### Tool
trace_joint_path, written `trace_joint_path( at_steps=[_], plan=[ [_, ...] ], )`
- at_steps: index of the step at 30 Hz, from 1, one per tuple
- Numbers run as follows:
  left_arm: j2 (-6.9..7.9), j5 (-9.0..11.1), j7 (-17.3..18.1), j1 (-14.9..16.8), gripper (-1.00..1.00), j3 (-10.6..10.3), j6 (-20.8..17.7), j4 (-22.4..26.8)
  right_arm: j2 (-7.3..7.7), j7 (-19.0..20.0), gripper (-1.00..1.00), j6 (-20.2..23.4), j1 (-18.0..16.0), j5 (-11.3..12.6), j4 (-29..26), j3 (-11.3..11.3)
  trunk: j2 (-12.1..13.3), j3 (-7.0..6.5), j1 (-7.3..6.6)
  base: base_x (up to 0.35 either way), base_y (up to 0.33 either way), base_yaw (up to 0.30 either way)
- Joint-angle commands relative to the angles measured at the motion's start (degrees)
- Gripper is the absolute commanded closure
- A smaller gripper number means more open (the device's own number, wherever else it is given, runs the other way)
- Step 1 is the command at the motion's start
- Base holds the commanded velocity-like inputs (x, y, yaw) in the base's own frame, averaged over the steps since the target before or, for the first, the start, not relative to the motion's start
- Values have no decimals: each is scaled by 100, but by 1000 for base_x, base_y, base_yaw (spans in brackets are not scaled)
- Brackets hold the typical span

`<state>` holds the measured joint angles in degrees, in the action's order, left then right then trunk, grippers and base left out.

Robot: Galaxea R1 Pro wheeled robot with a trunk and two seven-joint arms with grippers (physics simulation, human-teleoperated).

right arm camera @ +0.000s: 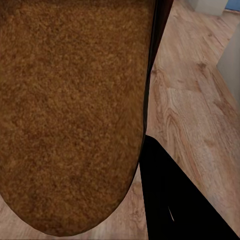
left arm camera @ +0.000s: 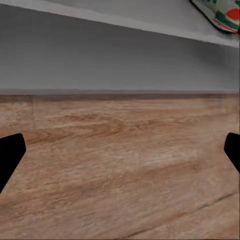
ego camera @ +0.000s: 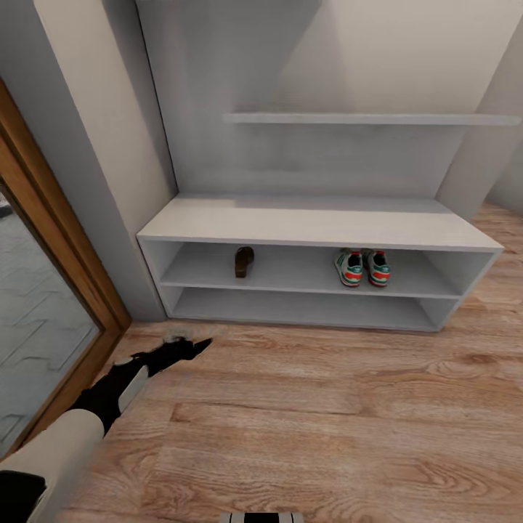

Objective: Pick up the two gym shoes and the two sandals from the corridor floor and place them onto the hallstand (shoe rack) in the corridor, making sure they are on the rack and not on the floor. Arrange them so the two gym shoes are next to each other and the two sandals are next to each other.

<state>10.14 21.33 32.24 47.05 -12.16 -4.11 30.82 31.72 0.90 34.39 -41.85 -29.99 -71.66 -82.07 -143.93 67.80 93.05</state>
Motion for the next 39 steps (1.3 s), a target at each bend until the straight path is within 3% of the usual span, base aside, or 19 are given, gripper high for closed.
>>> trace_joint_path(
  at_steps=[1,2,3,4,6,9,13,17,20,22,23,25,26,30,31,32,35,37,39],
  plan=[
    [190,283,629,-6,-100,-27,165,-145,1,-11,100,25,-7,-7,1,-2,-2,5,-1,0,0,0],
    [463,571,1544,-9,-100,-22,381,-329,-5,-7,100,24,-3,-11,21,-2,-2,5,-1,0,0,0],
    [556,654,1836,-9,-100,-22,428,-372,-7,-6,100,24,-4,-12,38,0,-2,5,-1,0,0,0],
    [804,863,2606,-12,-100,-23,523,-457,-12,-7,100,24,-3,-13,139,3,-2,5,-1,0,0,0],
    [1015,1014,3254,-11,-100,-20,585,-527,-15,-9,100,24,-6,-14,347,11,-2,5,-1,0,0,0],
    [1146,1090,3585,-15,-100,-16,616,-639,-16,-14,100,24,-5,-18,647,20,-2,5,-1,0,0,0],
    [1187,1116,3707,-19,-100,-22,623,-708,-18,-18,100,24,-4,-16,838,29,-2,5,-1,0,0,0],
    [1191,1119,3727,-20,-100,-39,622,-741,-188,-17,100,23,-3,-15,899,35,-2,5,-1,0,0,0],
    [1191,1119,3728,-20,-100,-40,622,-743,-461,-13,100,17,-6,-20,1012,57,-2,5,-1,0,0,0],
    [1192,1119,3729,-20,-100,-39,622,-744,-783,-12,100,11,-6,-28,1153,250,-2,5,-1,0,0,0],
    [1192,1119,3729,-20,-100,-40,622,-744,-864,-12,100,10,-5,-29,1180,347,-2,5,-1,0,0,0],
    [1192,1119,3731,-20,-100,-35,622,-744,-1165,-6,100,7,-6,-18,1277,923,-2,5,-1,0,0,0],
    [1192,1119,3732,-20,-100,-35,622,-744,-1241,-4,100,7,-4,-16,1307,1101,-2,5,-1,0,0,0],
    [1193,1118,3735,-20,-100,-32,622,-744,-1815,-6,100,6,-6,-5,1588,2561,-2,5,-1,0,0,0],
    [1193,1118,3736,-20,-100,-32,624,-744,-1996,-8,100,8,-6,-1,1634,3075,-2,5,-1,0,0,0],
    [1193,1119,3736,-20,-100,-32,623,-744,-2114,-9,100,13,-6,3,1651,3412,-2,5,-1,0,0,0],
    [1193,1116,3735,-20,-100,-32,623,-744,-2391,-13,100,28,-7,8,1668,4068,-2,5,-1,0,0,0],
    [1193,1115,3736,-20,-100,-32,625,-744,-2830,-21,100,56,-15,10,1671,4747,-2,5,-1,0,0,0],
    [1193,1116,3737,-20,-100,-32,626,-744,-3098,-30,100,162,-21,11,1672,5105,-2,5,-1,0,0,0]
  ],
)
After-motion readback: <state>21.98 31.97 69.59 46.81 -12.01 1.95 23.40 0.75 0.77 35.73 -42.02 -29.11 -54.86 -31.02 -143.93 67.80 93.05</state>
